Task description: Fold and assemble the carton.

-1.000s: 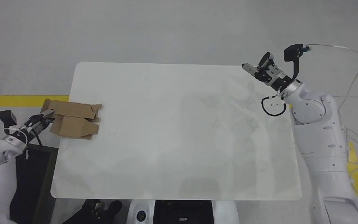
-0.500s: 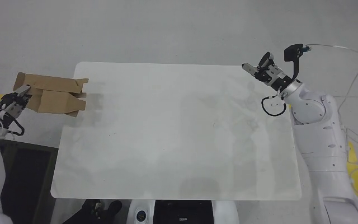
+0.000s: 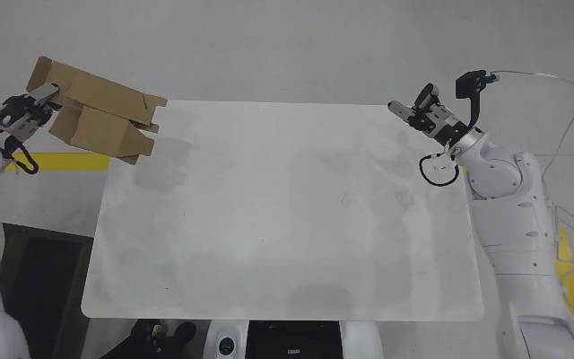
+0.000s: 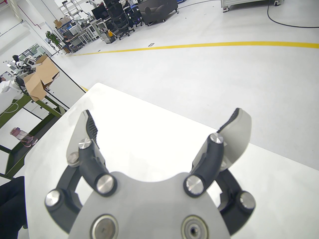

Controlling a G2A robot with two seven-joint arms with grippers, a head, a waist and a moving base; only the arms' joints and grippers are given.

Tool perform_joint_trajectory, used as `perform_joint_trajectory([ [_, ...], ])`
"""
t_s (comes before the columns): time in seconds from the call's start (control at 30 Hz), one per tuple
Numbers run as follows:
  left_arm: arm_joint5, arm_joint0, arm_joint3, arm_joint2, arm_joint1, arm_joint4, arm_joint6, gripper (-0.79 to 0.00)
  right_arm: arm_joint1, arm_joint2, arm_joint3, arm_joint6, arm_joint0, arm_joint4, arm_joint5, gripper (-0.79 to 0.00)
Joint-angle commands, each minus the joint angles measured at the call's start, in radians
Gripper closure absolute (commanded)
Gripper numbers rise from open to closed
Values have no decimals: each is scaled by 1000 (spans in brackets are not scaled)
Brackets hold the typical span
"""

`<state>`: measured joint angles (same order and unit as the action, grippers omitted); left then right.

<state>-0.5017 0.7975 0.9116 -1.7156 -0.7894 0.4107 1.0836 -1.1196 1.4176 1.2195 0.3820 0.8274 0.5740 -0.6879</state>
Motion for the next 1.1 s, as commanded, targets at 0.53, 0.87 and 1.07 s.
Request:
perform_joint_trajectory([
  [0.53,-34,-238,84,410,-96,38,117,0,0,0,0,0,0,0,0,-785],
  [0.87,-74,-263,136,547,-132,16,160,0,0,0,0,0,0,0,0,-785],
  [1.07,-67,-263,181,598,-144,22,168,0,0,-2,1,-1,3,-2,1,-785],
])
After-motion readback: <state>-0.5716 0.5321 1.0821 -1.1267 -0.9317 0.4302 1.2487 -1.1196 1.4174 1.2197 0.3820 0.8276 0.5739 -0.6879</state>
